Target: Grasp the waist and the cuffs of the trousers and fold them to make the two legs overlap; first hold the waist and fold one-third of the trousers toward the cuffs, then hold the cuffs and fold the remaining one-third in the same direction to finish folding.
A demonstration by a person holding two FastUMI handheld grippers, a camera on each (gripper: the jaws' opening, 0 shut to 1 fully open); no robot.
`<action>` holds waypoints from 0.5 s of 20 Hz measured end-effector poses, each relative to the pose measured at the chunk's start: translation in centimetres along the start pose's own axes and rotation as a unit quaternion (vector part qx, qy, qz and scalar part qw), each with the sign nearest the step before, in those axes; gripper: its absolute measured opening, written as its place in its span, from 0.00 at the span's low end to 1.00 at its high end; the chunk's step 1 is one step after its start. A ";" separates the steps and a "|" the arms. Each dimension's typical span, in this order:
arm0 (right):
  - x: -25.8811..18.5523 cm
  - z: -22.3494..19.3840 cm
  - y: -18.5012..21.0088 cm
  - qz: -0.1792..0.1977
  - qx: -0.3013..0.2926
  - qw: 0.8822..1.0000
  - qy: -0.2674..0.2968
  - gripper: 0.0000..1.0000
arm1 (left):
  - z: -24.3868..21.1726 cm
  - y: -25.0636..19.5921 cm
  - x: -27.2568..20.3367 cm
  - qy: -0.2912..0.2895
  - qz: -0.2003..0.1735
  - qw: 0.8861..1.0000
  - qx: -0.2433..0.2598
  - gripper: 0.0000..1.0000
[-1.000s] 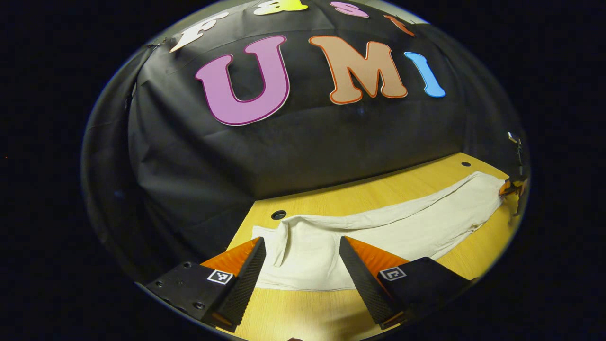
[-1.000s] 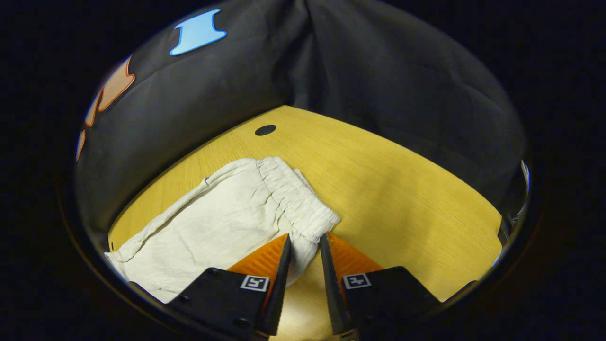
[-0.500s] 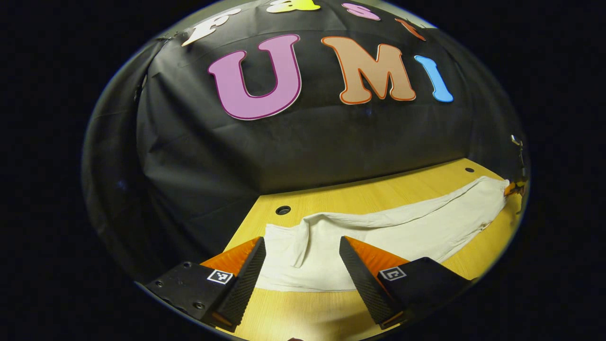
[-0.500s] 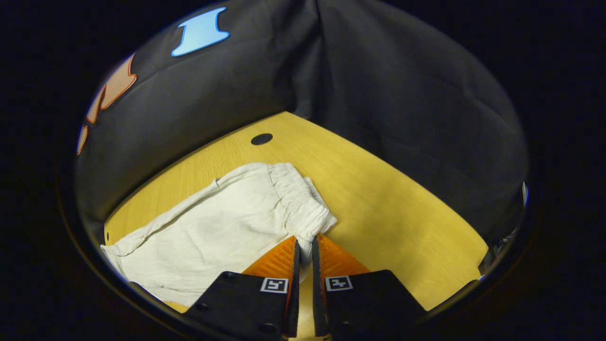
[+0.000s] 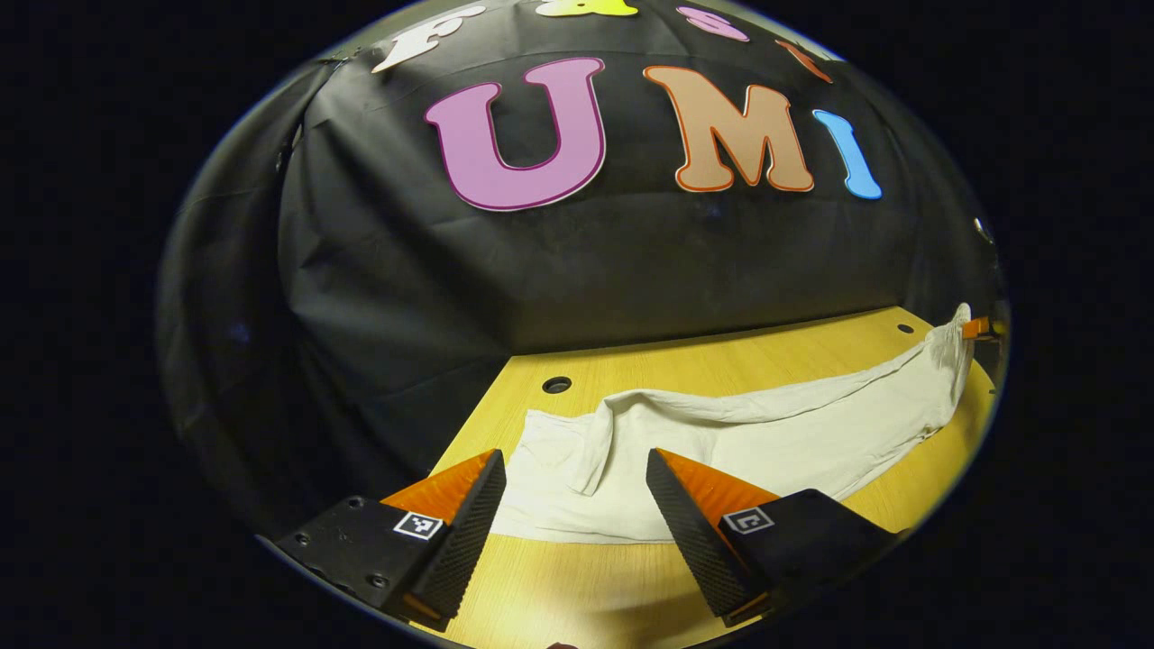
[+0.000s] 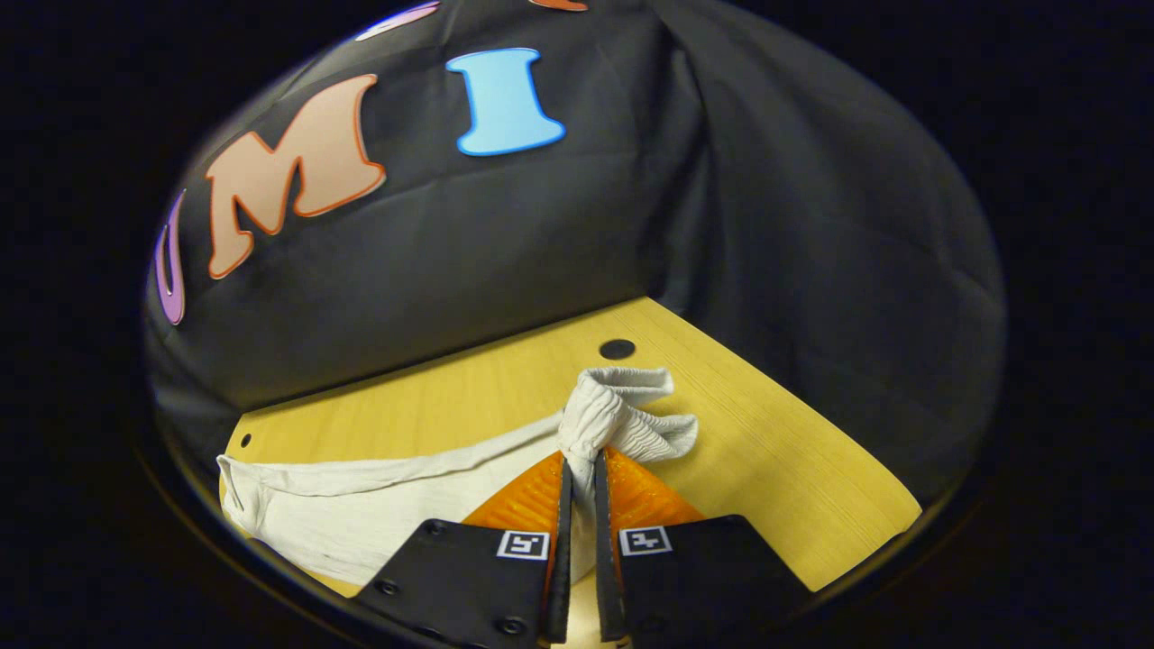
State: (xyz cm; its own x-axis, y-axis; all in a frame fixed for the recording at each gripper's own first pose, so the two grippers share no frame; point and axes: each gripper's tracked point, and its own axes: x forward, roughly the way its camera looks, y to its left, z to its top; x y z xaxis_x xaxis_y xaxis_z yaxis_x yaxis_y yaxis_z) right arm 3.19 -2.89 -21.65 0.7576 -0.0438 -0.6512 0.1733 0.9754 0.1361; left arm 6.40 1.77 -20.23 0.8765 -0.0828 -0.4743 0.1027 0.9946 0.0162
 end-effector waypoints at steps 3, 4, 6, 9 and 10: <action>-2.1 1.7 0.0 0.038 -0.032 0.998 -0.025 0.14 | -0.2 0.9 -0.3 0.000 0.007 1.000 -0.003 0.96; -2.9 2.1 0.3 0.049 -0.043 0.997 -0.030 0.14 | -0.3 1.4 -0.3 0.001 0.014 1.000 -0.003 0.96; -4.0 2.7 0.9 0.070 -0.056 0.995 -0.040 0.14 | -0.4 2.1 -0.5 0.001 0.020 1.000 -0.004 0.96; -4.8 3.5 1.5 0.101 -0.063 0.992 -0.044 0.14 | -0.9 2.8 -0.8 0.002 0.024 1.000 -0.009 0.96; -5.0 3.5 1.5 0.110 -0.068 0.991 -0.045 0.14 | -0.9 3.1 -0.9 0.003 0.025 1.000 -0.012 0.96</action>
State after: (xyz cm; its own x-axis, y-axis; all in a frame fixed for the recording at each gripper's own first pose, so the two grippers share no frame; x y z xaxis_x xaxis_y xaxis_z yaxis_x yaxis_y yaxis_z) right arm 1.88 -1.94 -15.54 0.8217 0.1599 -0.5470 -0.0844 0.9834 0.1607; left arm 5.51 4.98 -20.55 0.8775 -0.0317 -0.4784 0.0467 0.9987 0.0195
